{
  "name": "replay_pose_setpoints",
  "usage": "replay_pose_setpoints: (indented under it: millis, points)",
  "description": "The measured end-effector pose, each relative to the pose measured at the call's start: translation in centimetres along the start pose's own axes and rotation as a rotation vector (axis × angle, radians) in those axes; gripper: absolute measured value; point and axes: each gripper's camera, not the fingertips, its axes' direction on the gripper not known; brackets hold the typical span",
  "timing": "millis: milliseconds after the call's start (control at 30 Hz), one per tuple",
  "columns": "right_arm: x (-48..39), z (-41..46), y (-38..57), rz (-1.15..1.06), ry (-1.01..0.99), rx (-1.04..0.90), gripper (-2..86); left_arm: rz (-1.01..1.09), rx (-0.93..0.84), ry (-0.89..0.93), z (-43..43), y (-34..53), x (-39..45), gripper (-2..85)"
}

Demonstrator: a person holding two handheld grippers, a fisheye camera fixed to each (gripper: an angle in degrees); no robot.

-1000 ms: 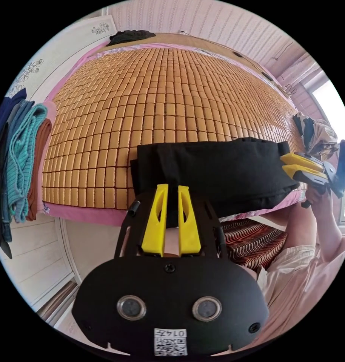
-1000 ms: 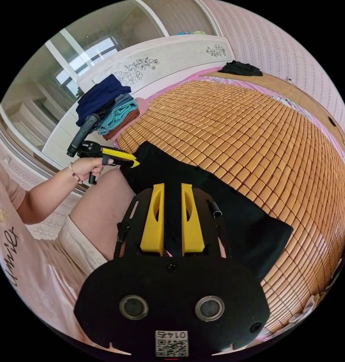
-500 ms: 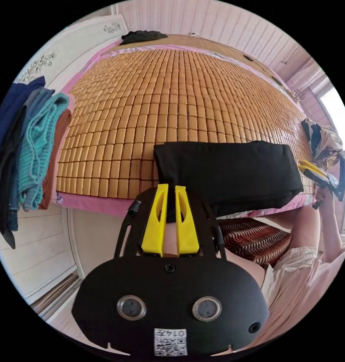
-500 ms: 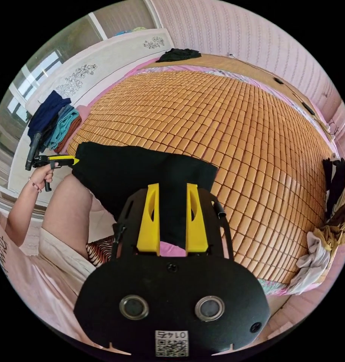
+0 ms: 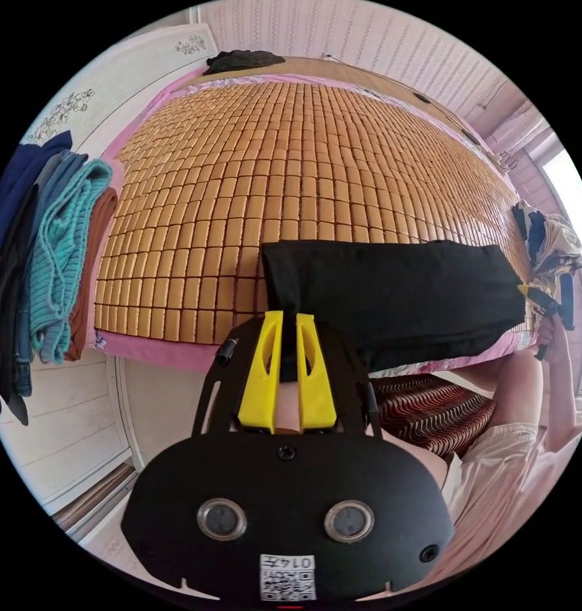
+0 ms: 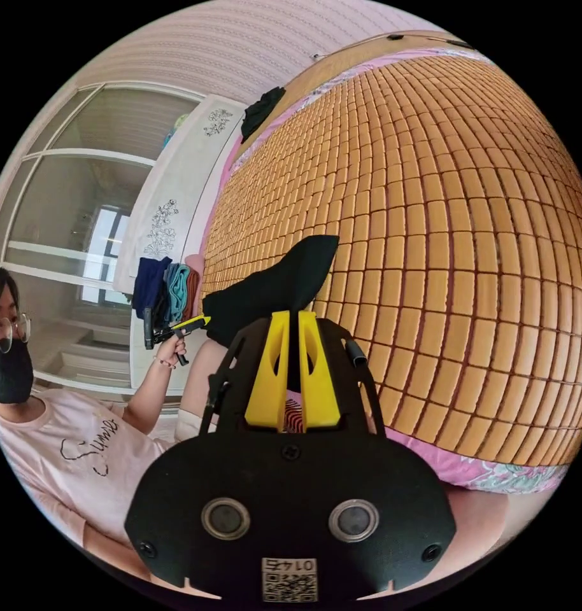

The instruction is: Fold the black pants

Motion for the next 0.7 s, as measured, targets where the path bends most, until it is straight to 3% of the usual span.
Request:
replay_pose_setpoints:
  millis: [133, 267, 467, 567, 633, 700]
  points:
    - [0.5, -3.8, 0.3, 0.062, 0.284, 0.048, 1.5, 0.153, 0.031, 0.102, 1.5, -2.1, 5.4, 4.1]
    - [0.4, -5.2, 1.2, 0.156, 0.488, 0.091, 1.1, 0.218, 0.084, 0.032, 2.4, -3.5, 8.3, 4.6]
    - [-8.5, 2.7, -1.1, -0.196, 0.497, 0.0, 0.0, 0.172, 0.021, 0.045, 2.1, -3.6, 7.7, 5.9]
    - [-13.5, 9.4, -3.5, -0.385, 0.449, -0.091, -0.2, 0.182, 0.052, -0.092, 0.5, -3.3, 8.7, 5.1]
    - [-17.4, 15.0, -4.8, -0.547, 0.54, -0.182, -0.4, 0.186, 0.079, -0.174, -0.1, -3.7, 9.2, 4.3]
    - [-19.1, 18.9, -5.5, -0.623, 0.654, -0.253, -0.5, 0.19, 0.101, -0.131, -0.3, -4.3, 9.6, 3.4]
